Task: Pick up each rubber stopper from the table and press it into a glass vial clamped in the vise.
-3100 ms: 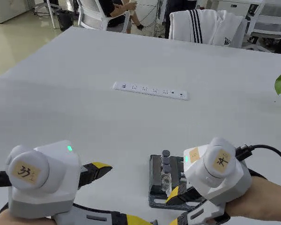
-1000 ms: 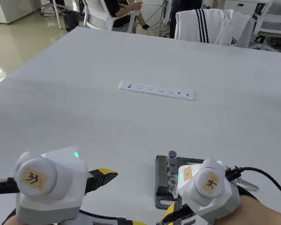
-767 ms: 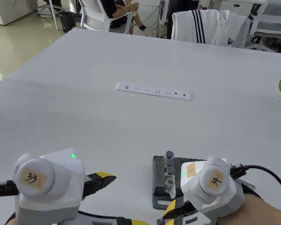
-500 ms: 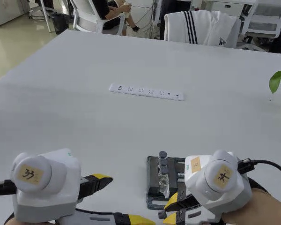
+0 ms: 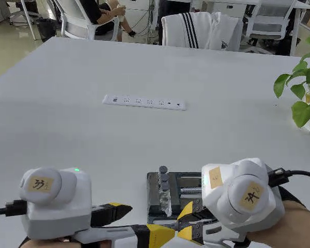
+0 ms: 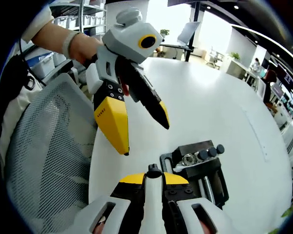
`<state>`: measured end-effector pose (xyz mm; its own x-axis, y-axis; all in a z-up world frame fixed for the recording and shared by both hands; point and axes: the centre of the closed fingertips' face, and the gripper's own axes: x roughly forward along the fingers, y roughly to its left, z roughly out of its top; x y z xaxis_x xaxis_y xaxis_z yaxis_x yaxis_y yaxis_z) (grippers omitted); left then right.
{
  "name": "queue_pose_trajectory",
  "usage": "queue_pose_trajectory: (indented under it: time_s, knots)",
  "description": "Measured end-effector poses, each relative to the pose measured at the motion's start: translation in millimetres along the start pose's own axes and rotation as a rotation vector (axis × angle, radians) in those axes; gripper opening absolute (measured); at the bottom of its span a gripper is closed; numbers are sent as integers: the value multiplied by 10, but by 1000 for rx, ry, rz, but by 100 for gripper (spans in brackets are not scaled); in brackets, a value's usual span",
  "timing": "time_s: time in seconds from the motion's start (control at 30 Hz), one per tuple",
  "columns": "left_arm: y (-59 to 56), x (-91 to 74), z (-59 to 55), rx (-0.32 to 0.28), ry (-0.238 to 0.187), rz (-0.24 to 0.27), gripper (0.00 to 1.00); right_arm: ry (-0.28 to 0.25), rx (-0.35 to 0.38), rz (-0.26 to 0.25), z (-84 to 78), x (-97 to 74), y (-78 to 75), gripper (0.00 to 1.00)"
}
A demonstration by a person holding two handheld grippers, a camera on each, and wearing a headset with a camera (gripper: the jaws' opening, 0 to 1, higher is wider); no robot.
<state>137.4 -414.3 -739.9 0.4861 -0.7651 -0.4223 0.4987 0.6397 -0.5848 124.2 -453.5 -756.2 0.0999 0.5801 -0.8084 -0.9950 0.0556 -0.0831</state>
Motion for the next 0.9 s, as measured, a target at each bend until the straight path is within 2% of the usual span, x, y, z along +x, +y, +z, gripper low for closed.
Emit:
queue_pose_trajectory:
  time_s: [0.07, 0.13, 0.17, 0.23, 0.27, 0.33, 0.43, 0.57, 0.63, 0.73, 0.9]
  knots:
    - [-5, 22, -10, -22, 0, -2, 59, 3, -14, -10, 0, -7, -5, 8]
    - [-26, 53, -32, -65, 3, -12, 56, -4, -19, -19, 15, -15, -12, 8]
    - [-48, 70, -53, -105, 10, -18, 53, -5, -25, -27, 26, -24, -18, 8]
    - [-64, 93, -62, -132, 8, -23, 48, -2, -40, -36, 34, -34, -18, 8]
    - [-66, 107, -78, -161, 13, -15, 46, 3, -51, -39, 33, -34, -11, 8]
    - [-66, 127, -96, -171, 16, -2, 45, 16, -78, -50, 24, -34, -4, 8]
    - [-103, 158, -96, -237, 13, -17, 38, 16, -88, -52, 23, -26, 9, 8]
    - [-147, 192, -117, -236, 24, -22, 35, 15, -97, -60, 37, -26, 10, 8]
    - [-164, 206, -144, -259, 37, -30, 32, 15, -107, -67, 48, -24, 8, 7]
    - [-177, 212, -118, -297, 19, -38, 27, 16, -108, -73, 46, -31, 8, 8]
    - [-192, 229, -115, -312, 16, -44, 22, 15, -121, -81, 62, -45, 11, 8]
